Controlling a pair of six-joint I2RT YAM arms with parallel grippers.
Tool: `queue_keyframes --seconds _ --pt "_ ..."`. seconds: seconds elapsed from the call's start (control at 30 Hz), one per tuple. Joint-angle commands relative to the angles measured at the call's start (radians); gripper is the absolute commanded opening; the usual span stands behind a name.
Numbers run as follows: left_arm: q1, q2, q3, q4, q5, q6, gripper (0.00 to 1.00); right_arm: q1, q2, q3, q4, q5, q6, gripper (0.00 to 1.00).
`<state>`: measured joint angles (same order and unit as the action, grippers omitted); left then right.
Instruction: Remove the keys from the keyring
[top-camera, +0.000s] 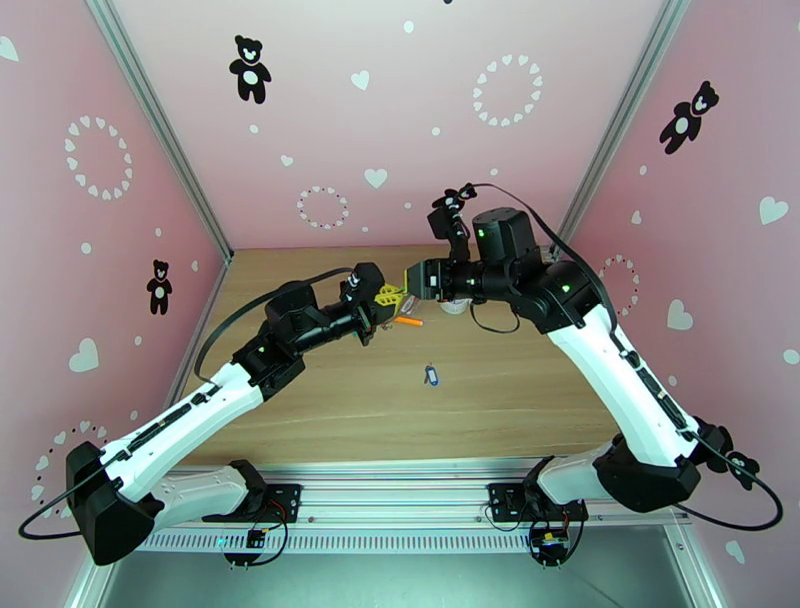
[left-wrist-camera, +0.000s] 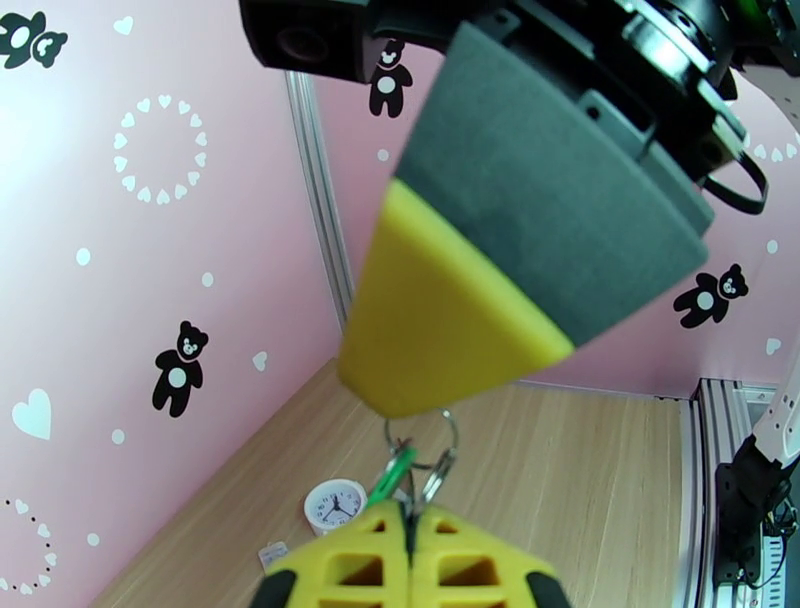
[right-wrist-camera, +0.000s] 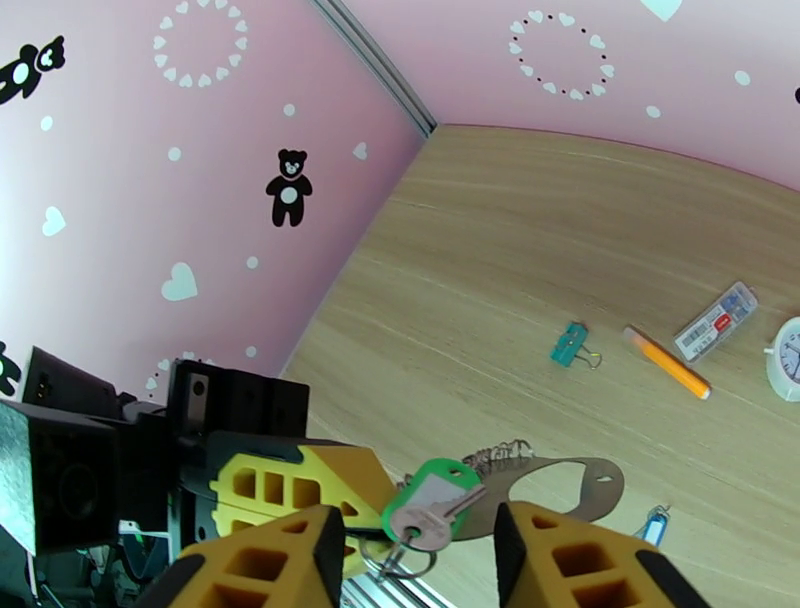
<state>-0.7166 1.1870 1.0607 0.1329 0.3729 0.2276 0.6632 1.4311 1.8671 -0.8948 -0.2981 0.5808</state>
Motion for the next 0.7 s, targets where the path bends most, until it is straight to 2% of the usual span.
queue_keyframes --seconds 0.0,0.27,0.5,0.6,0.67 --pt "-0.007 0.005 -0.008 0.014 -0.029 0.022 0.0 0.022 0.015 0.038 -0.028 0.017 0.001 0.42" --pt "-0.009 0.004 -0.004 0.003 -0.038 0.031 0.0 0.03 0.024 0.026 -0.043 0.031 -0.015 0.28" --pt "-0.012 0.003 -0.004 0.01 -0.034 0.029 0.0 0.032 0.032 0.019 -0.032 0.025 -0.017 0.22" --pt "-0.012 0.006 -0.002 0.016 -0.03 0.027 0.0 0.032 0.028 0.012 -0.024 0.021 -0.014 0.09" --pt "-0.012 0.004 -0.001 0.023 -0.029 0.021 0.0 0.03 0.019 0.0 -0.017 0.028 -0.01 0.07"
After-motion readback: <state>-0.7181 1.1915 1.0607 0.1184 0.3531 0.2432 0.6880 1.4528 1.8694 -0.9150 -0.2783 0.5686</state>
